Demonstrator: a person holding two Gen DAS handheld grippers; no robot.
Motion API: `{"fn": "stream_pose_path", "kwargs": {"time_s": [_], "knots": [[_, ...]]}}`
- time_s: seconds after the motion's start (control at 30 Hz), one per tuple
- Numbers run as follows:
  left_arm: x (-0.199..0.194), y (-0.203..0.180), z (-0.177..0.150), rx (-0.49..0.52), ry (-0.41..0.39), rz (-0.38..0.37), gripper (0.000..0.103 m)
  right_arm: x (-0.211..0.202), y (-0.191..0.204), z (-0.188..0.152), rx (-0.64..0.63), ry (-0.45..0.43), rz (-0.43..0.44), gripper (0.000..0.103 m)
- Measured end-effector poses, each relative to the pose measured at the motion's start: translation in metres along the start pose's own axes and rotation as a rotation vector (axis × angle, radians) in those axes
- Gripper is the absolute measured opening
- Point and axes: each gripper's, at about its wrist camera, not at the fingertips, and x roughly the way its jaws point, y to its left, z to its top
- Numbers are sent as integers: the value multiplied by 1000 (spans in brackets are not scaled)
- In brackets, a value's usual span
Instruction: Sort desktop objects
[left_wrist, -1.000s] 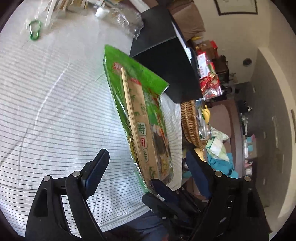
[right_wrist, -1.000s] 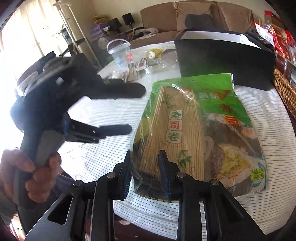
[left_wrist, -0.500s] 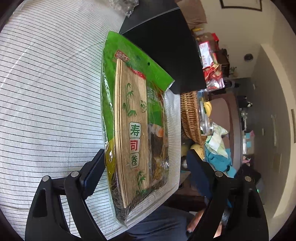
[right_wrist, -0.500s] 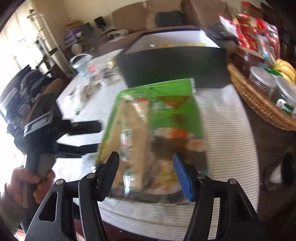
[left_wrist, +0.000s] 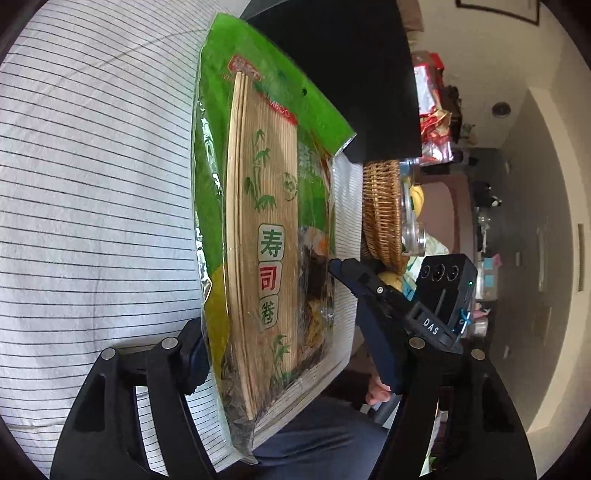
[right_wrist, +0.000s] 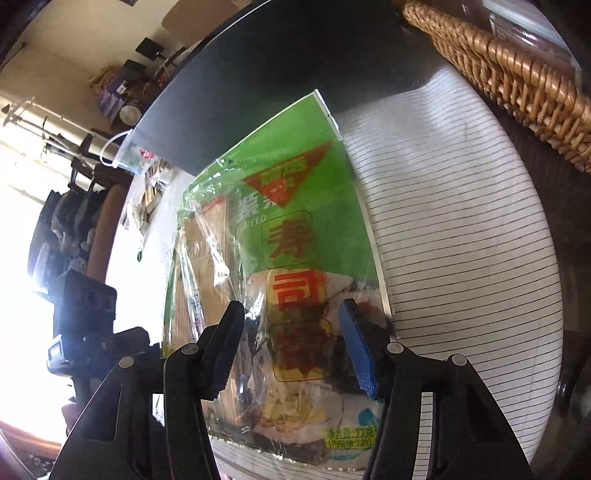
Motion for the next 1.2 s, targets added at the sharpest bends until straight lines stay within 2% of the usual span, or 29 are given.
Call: {"fn": "stream_pose_path", "kwargs": {"time_s": [0.1, 0.17, 0.23, 0.27, 0.4, 0.43, 0.5, 0.57, 0.73, 0.8, 0.83, 0.87, 0.97, 1.07, 1.13, 1.2], "knots": [[7, -6, -1, 35, 3, 8, 66, 4, 4, -1, -11, 11, 17, 57], [11, -7, -3, 48, 0, 37, 52, 4, 3, -1, 1, 7, 25, 57], [13, 0, -5, 20, -12, 63, 16, 3, 1, 1, 13, 3, 38, 57], [13, 7, -5, -4, -23, 63, 12, 2, -1, 1, 18, 3, 48, 57], [12, 16, -7, -48, -39, 25, 11, -7, -5, 2, 34, -29, 55, 56], [12, 16, -8, -52, -37, 8, 10, -16, -8, 3, 43, -71, 29, 57], [6, 13, -10, -53, -28, -56, 9, -38, -17, 5, 81, -173, -12, 67], [-4, 5, -13, -35, -22, -100, 9, -53, -31, 4, 143, -242, 21, 71], [-22, 1, -17, -80, -25, -180, 9, -52, -51, -6, 268, -171, 75, 72], [-25, 3, -16, -101, -21, -182, 9, -63, -56, -27, 385, -164, 198, 76], [-25, 5, -15, -110, -18, -178, 9, -68, -55, -39, 428, -157, 250, 83], [-25, 6, -15, -116, -16, -176, 9, -74, -52, -53, 452, -155, 277, 85], [-26, 9, -15, -127, -3, -196, 9, -92, -37, -89, 439, -182, 263, 90], [-30, 14, -15, -148, 0, -220, 9, -90, -30, -104, 444, -170, 244, 90], [-32, 16, -14, -171, -5, -238, 9, -83, -30, -110, 479, -167, 229, 90], [-35, 15, -12, -177, -9, -250, 10, -80, -35, -122, 548, -178, 267, 90]]}}
